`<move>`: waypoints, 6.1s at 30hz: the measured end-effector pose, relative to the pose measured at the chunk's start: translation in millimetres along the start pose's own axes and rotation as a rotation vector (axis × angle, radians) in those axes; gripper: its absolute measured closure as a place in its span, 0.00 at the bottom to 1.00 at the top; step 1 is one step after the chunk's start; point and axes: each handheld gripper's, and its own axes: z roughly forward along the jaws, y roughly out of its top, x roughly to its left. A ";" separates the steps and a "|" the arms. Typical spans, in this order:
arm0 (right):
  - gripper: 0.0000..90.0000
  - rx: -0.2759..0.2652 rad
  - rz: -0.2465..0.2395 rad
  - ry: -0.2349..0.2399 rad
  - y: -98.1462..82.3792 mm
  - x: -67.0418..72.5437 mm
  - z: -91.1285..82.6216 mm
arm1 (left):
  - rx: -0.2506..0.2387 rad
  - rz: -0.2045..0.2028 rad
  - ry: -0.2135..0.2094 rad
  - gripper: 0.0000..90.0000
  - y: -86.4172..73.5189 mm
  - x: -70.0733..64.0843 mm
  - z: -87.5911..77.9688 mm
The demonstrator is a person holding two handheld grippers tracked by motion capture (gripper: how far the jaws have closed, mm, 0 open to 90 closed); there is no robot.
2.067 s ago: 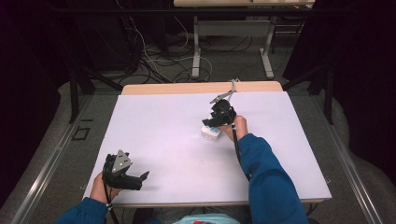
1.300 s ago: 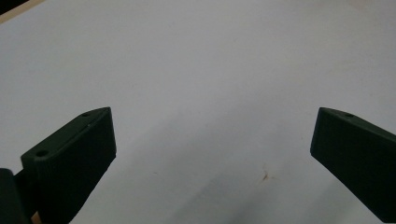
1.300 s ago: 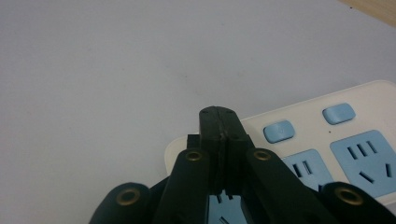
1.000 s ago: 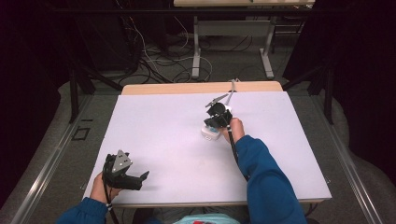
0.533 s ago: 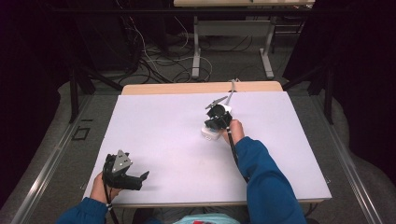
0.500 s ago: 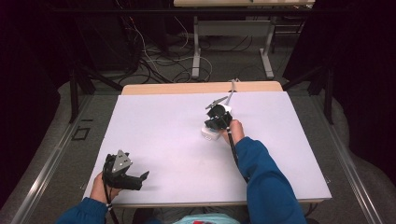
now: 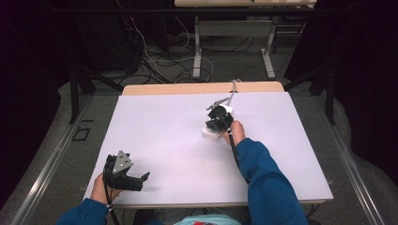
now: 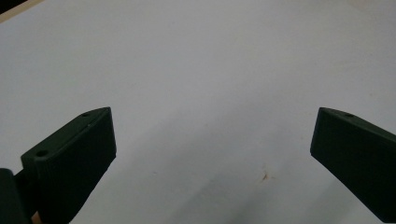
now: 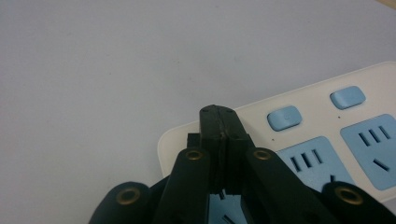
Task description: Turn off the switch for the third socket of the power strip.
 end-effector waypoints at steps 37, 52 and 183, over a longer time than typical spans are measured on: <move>1.00 -0.032 0.018 -0.003 -3.8 1.4 1.8 | -0.006 -0.004 0.004 0.00 -0.4 -0.2 -0.4; 1.00 -0.039 0.022 -0.010 -4.5 2.4 2.0 | -0.010 -0.010 0.006 0.00 -1.0 -0.1 -0.5; 0.00 -0.154 -0.097 0.031 -73.8 19.0 -116.8 | -0.004 -0.007 0.018 0.00 -4.1 -0.5 -6.1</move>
